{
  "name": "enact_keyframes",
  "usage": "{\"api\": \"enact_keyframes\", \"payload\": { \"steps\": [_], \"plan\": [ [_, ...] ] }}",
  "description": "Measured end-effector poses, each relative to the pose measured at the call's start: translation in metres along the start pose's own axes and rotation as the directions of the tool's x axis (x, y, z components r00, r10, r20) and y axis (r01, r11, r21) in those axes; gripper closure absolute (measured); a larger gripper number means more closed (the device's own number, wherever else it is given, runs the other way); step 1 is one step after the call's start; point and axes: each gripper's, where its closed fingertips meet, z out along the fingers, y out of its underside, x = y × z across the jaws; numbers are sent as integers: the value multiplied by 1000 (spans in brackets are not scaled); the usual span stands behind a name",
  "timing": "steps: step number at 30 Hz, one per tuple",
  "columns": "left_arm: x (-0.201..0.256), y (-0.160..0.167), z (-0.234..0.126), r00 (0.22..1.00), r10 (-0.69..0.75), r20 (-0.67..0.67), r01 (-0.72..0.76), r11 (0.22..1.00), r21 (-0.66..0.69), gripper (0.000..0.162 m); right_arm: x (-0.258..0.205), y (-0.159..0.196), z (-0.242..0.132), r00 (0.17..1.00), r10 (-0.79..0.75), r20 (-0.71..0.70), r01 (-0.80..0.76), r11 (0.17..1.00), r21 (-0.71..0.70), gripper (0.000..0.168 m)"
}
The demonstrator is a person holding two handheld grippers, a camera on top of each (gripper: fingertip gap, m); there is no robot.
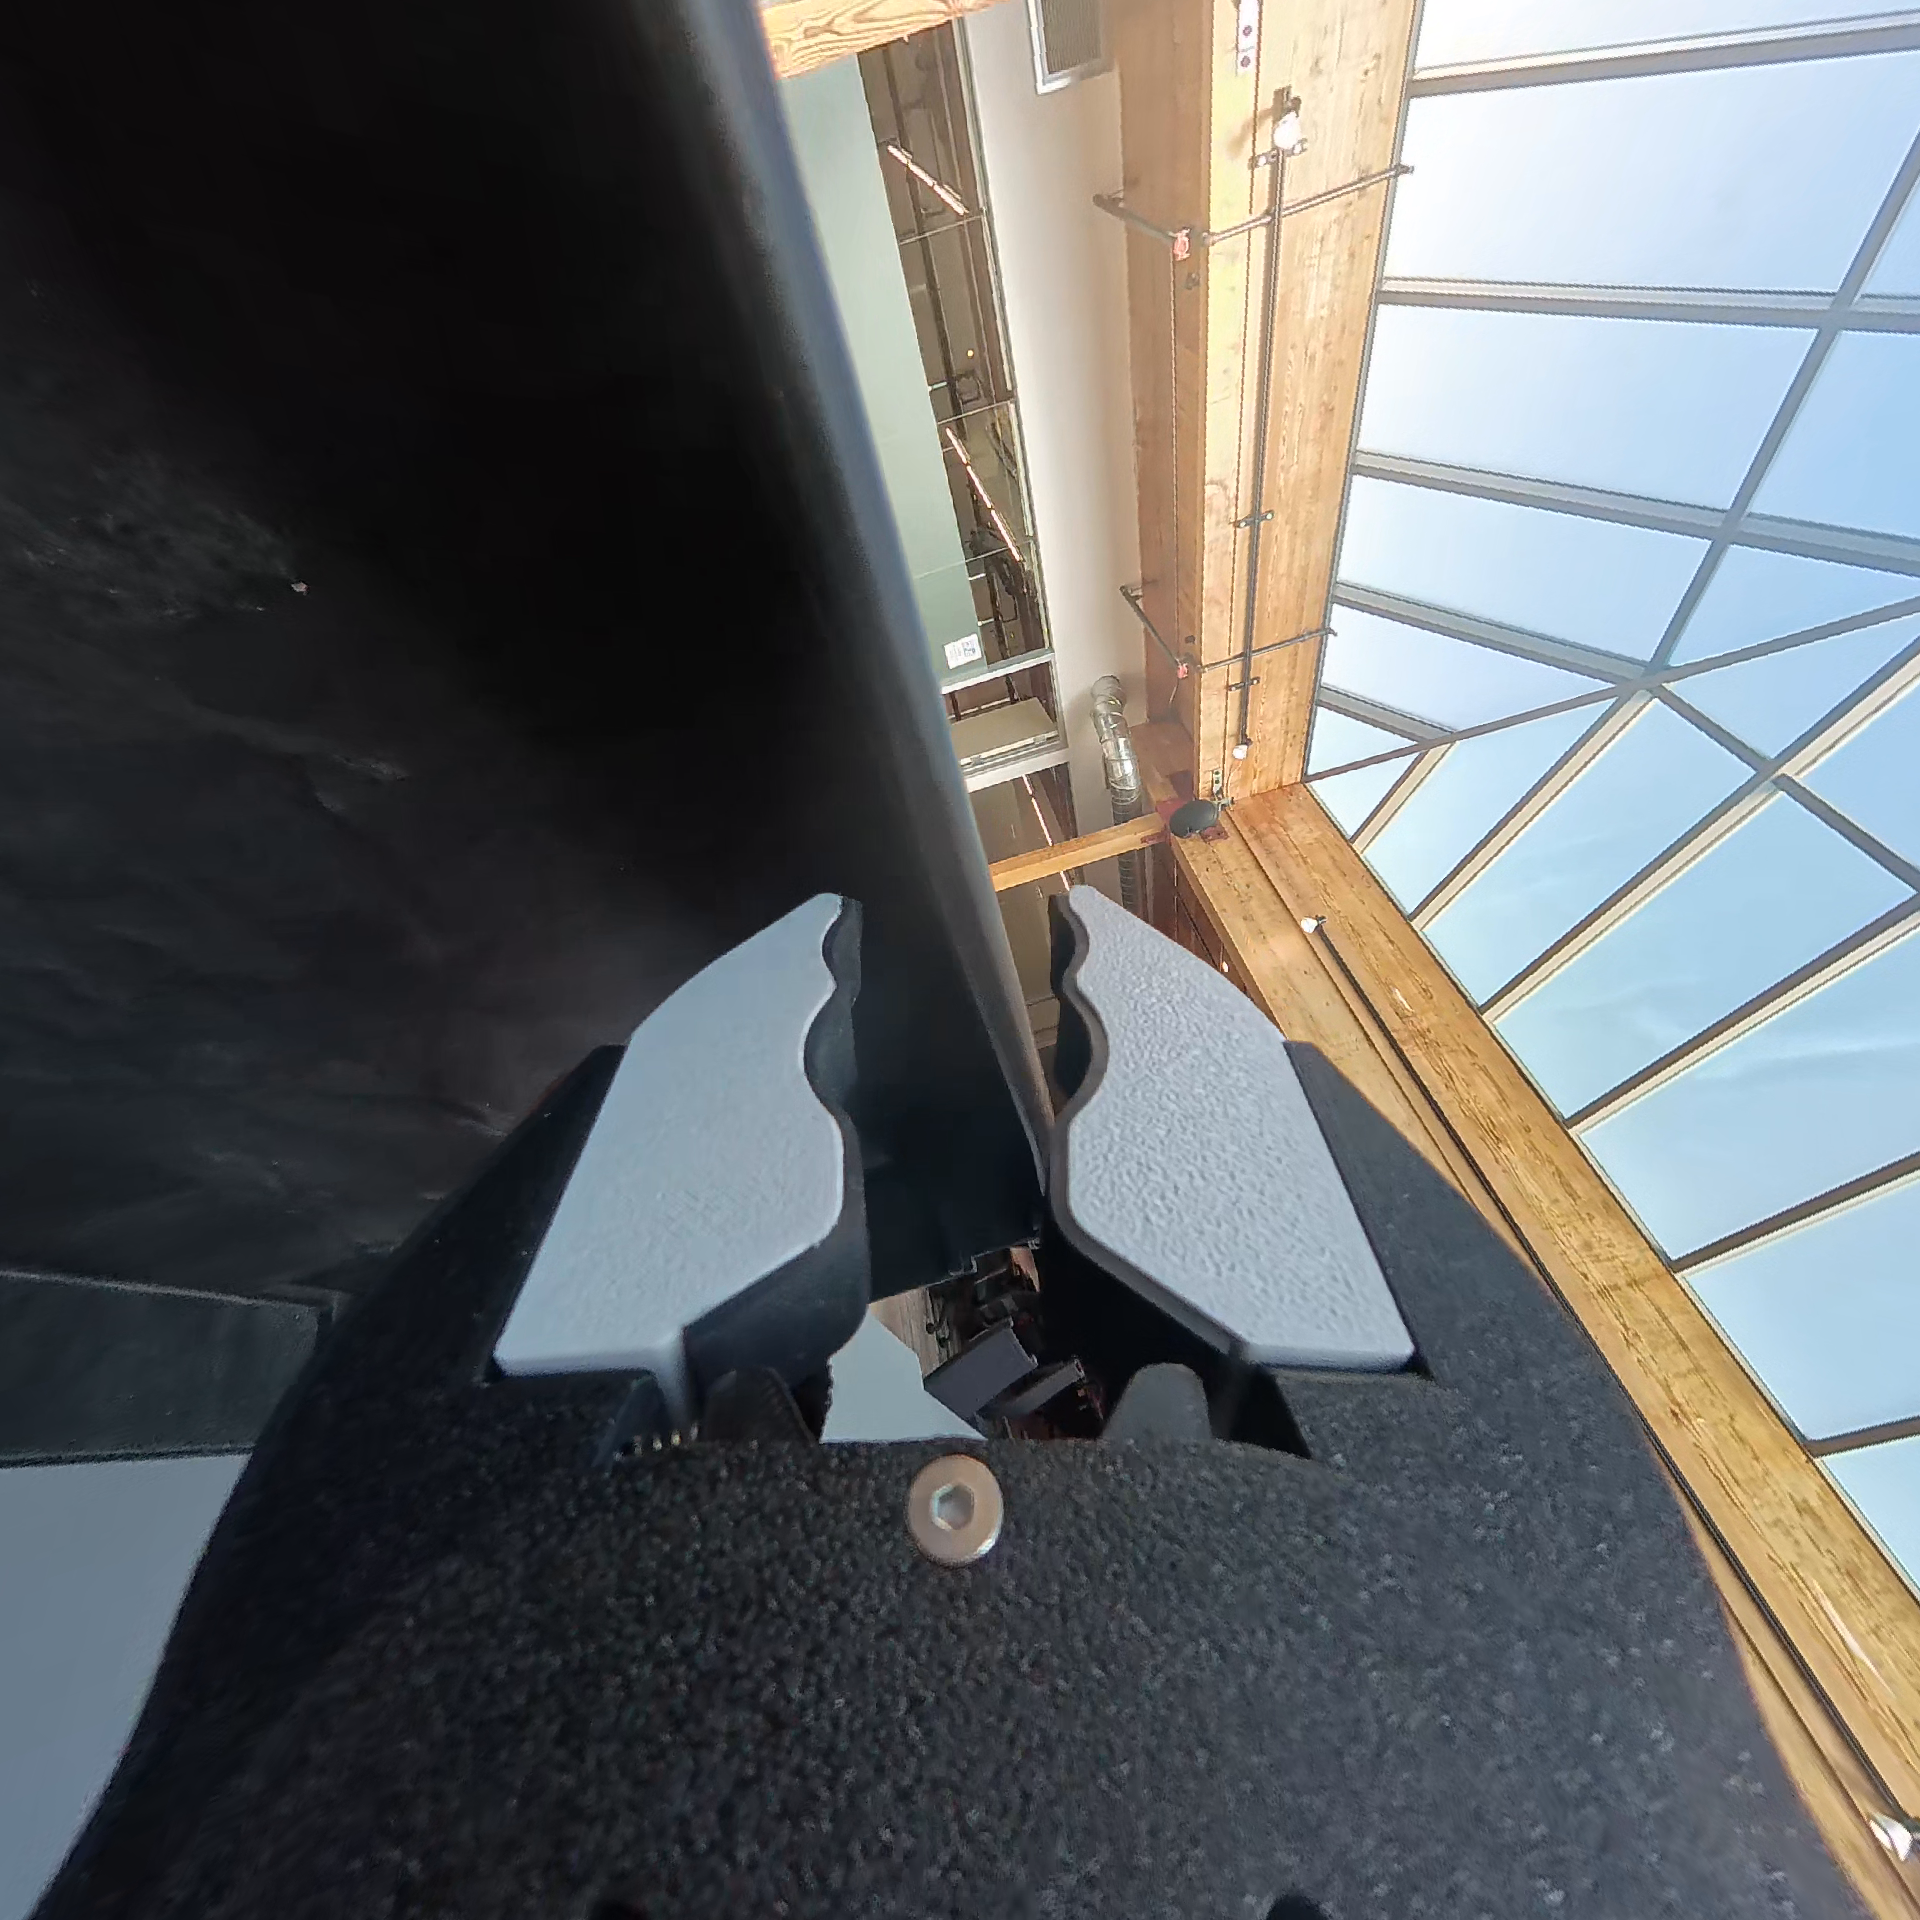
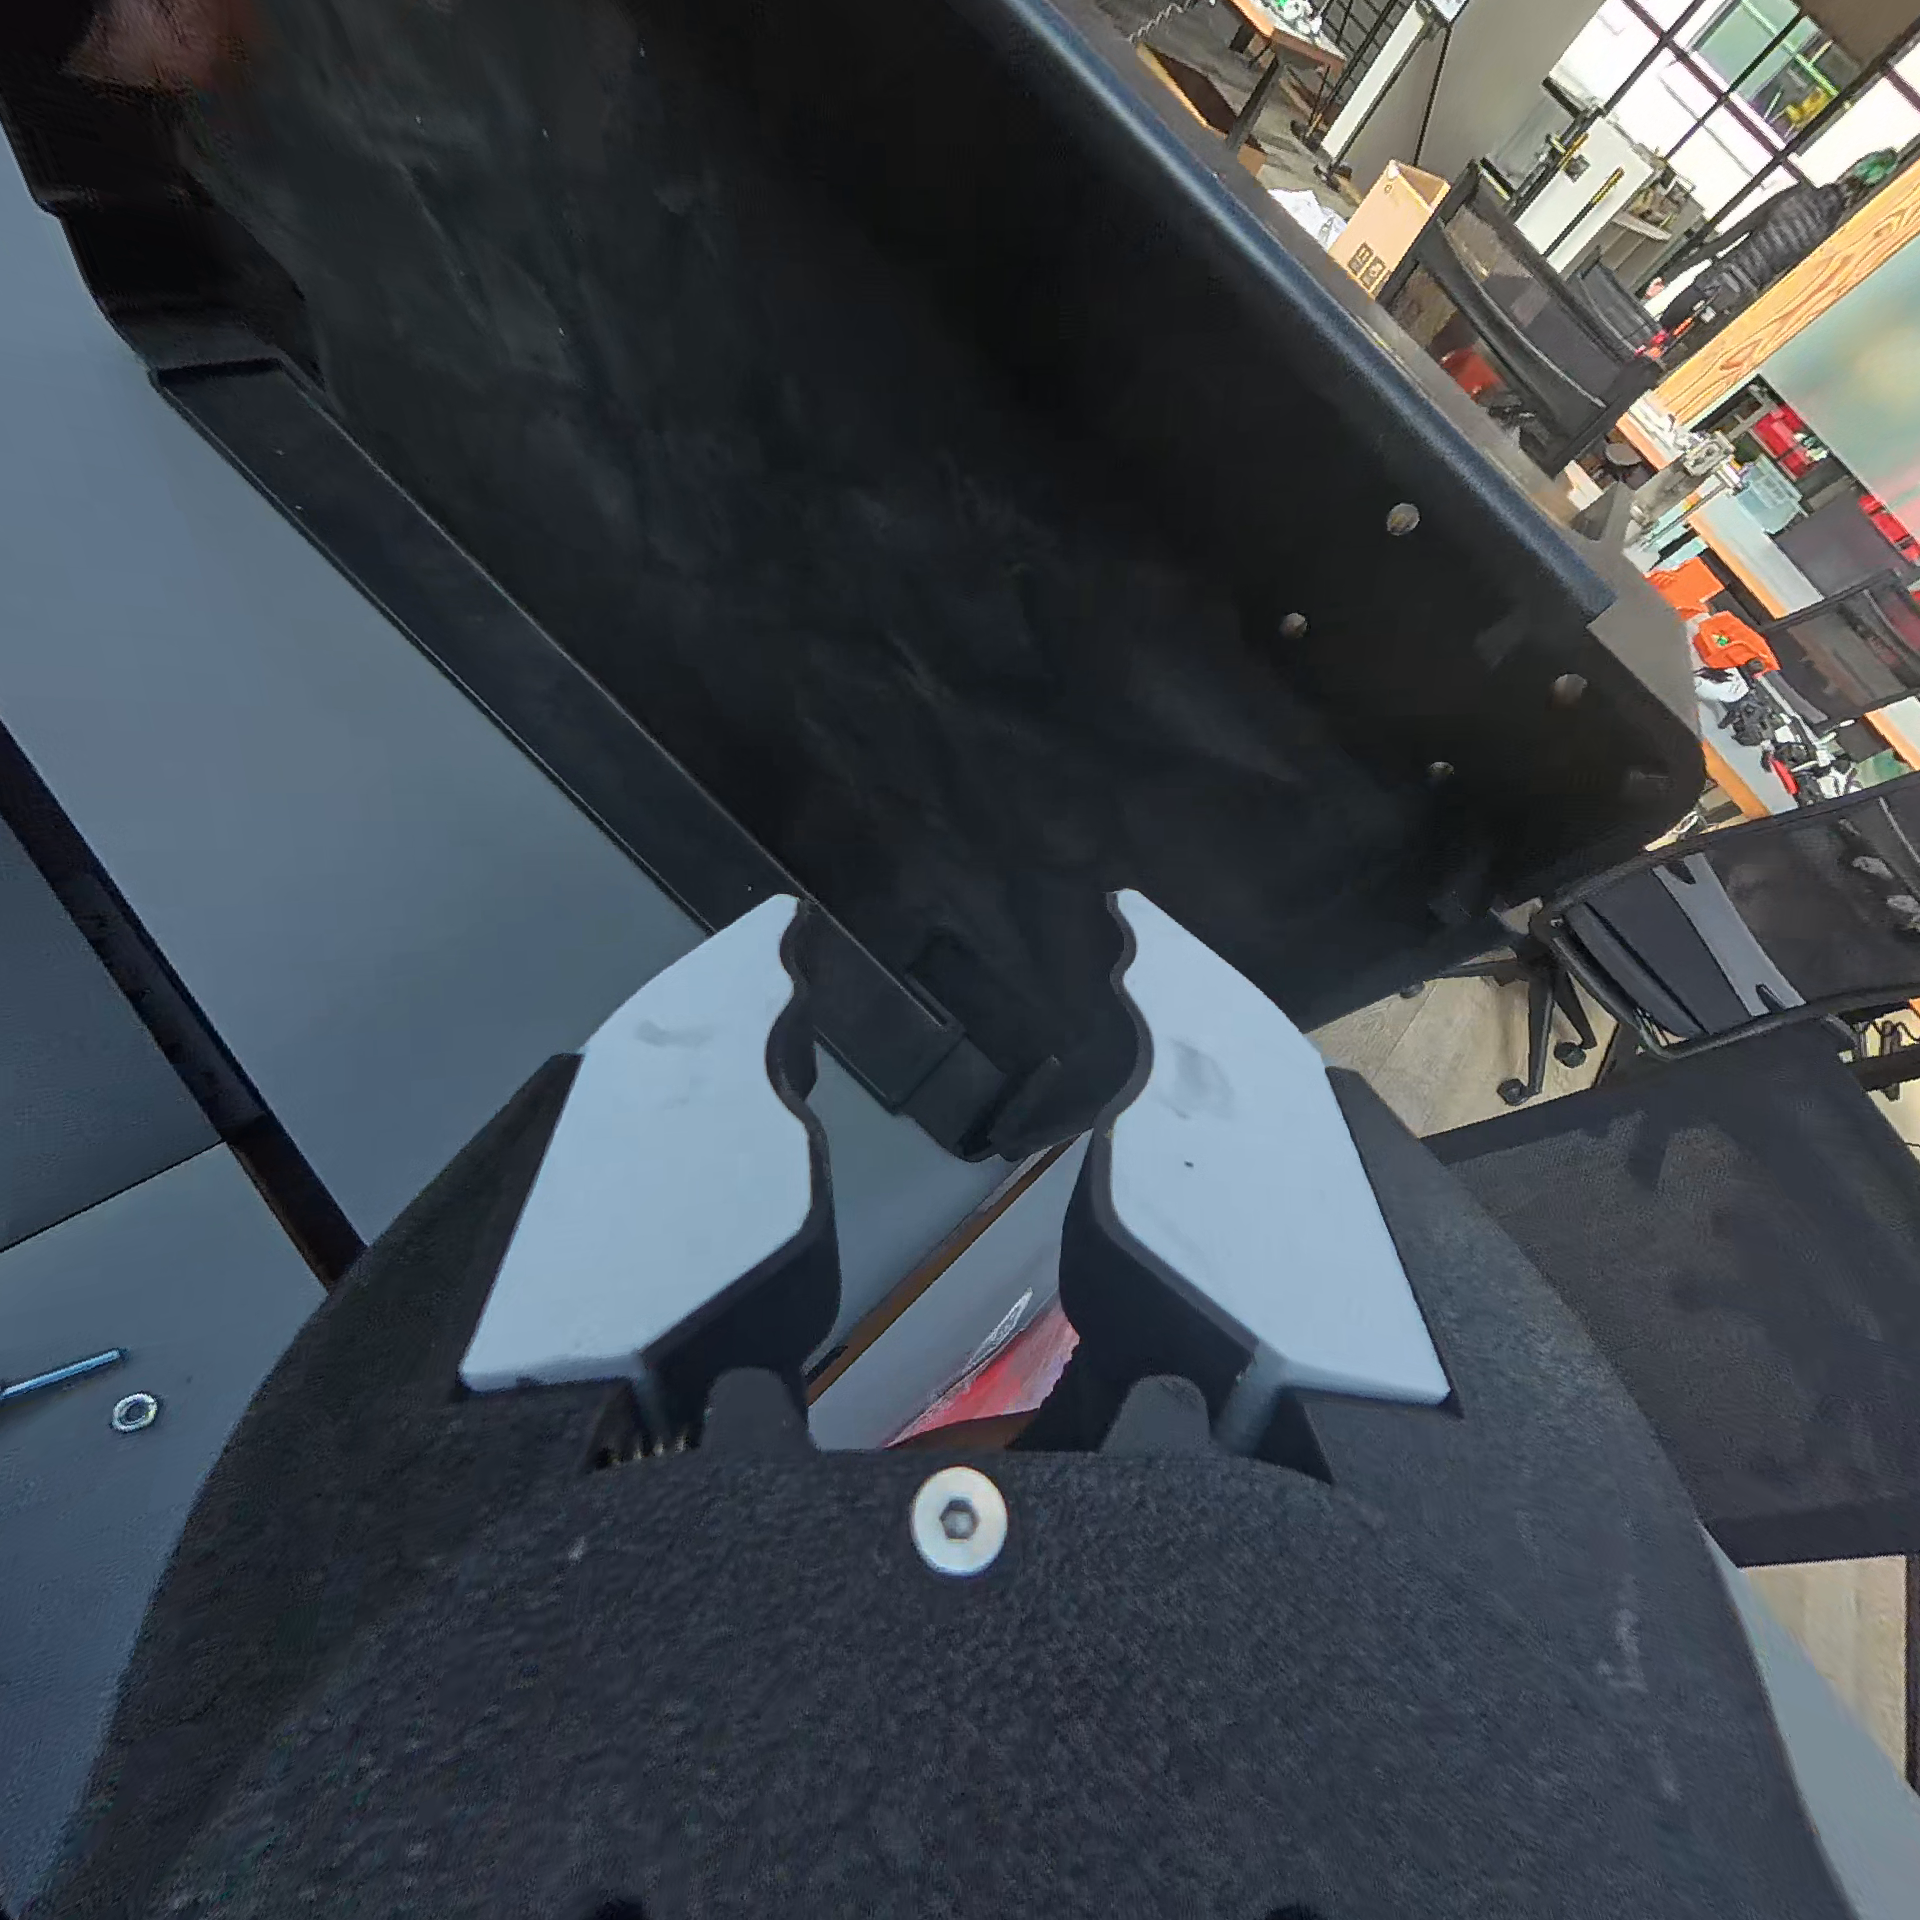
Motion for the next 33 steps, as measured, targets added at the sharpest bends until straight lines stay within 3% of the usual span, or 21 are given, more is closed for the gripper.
{"api": "enact_keyframes", "payload": {
  "steps": [15,19,22,29,33],
  "plan": [
    [0,-7,9,998,29,48,-28,1000,-14,134,-32,2,-1,984,39,172,-46,998,36,119],
    [-7,31,-18,978,206,30,-200,970,-137,134,-53,23,-2,966,68,248,-75,997,19,120],
    [-30,75,-55,959,284,15,-272,931,-243,134,-77,60,0,949,81,303,-79,997,-18,124],
    [-103,175,-156,936,342,83,-280,867,-412,139,-148,156,5,897,178,405,-134,982,-136,134],
    [-127,217,-192,935,334,117,-249,855,-455,142,-184,198,10,872,225,434,-154,969,-192,139]
  ]
}}
